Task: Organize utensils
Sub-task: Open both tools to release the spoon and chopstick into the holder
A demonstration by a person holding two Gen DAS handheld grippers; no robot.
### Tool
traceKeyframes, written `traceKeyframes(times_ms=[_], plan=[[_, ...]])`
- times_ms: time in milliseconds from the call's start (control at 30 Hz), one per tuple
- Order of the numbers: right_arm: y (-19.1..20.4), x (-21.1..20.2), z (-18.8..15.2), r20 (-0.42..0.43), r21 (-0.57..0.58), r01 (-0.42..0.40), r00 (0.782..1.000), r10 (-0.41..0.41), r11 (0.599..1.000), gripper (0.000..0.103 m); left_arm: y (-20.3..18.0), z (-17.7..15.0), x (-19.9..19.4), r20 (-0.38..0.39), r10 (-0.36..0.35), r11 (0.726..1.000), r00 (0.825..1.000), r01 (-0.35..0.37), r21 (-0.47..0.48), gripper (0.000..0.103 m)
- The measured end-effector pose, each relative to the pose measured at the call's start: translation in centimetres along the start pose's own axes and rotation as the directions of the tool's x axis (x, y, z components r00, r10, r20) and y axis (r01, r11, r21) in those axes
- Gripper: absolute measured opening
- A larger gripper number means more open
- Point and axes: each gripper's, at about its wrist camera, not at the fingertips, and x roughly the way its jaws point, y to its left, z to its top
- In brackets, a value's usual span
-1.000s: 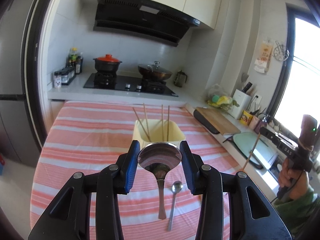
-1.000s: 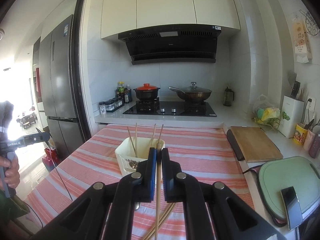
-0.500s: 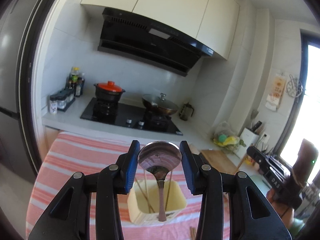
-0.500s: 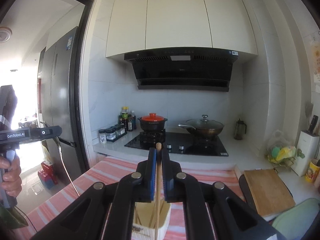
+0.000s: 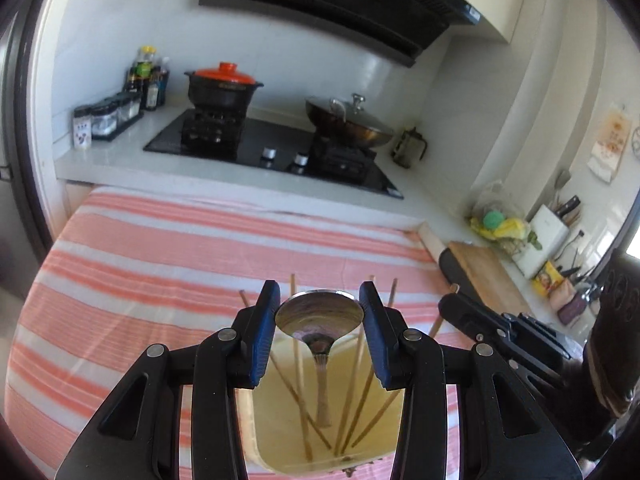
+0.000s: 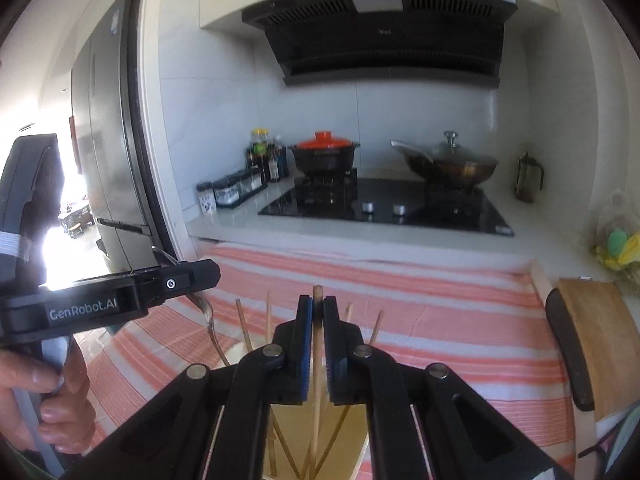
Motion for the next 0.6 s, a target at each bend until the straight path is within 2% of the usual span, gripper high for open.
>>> traceKeyframes(times_ms=[100,167,233,300,400,433,533,600], plan=[[-1.4,2.4,-0.9,-0.08,0.065,-0.019,0.996,0.024,0.998,0.006,-0.4,-0.6,1.7,-0.051,0.009,1.0,0.999,-0.008,0.021,0.042],[-2.1,2.9,-1.1,-0.094,0.099,0.005,0.996,0.005,0.995,0.008,-0.8,-0.7,2.0,-0.088,0.004,0.999,0.996,-0.001,0.037,0.042],[-2.6,2.0,-0.9,-0.078,0.122,0.02,0.997,-0.01,0.992,0.019,-1.1,-0.4,0.5,-0.083,0.004,0.998,0.997,0.001,0.06,0.044],[-2.8,-0.4,-0.6,-0.04,0.144,0.005,0.999,0.0,0.99,0.032,-1.1,-0.1,-2.3,-0.057,0.005,0.996,0.998,-0.001,0.084,0.046],[-2.3,-5.3,-0.9,-0.017,0.121,0.002,1.0,0.0,0.993,0.033,-0.4,-0.6,-7.6,-0.034,-0.014,0.993,0.999,0.018,0.119,0.052],[-2.0,-7.2,-1.5,-0.022,0.103,0.003,1.0,-0.001,0.995,0.033,-0.1,-1.3,-9.7,-0.025,-0.016,0.989,1.0,0.019,0.145,0.058],[-0.6,-12.9,-4.8,-0.061,0.033,0.031,0.998,-0.029,0.999,0.037,1.1,-5.4,-15.6,-0.025,0.007,0.969,1.0,-0.001,0.247,0.075],[0.6,-16.7,-8.3,-0.068,-0.02,0.078,0.995,-0.079,0.997,0.042,1.7,-9.6,-18.8,-0.045,0.028,0.953,0.999,-0.013,0.301,0.08]])
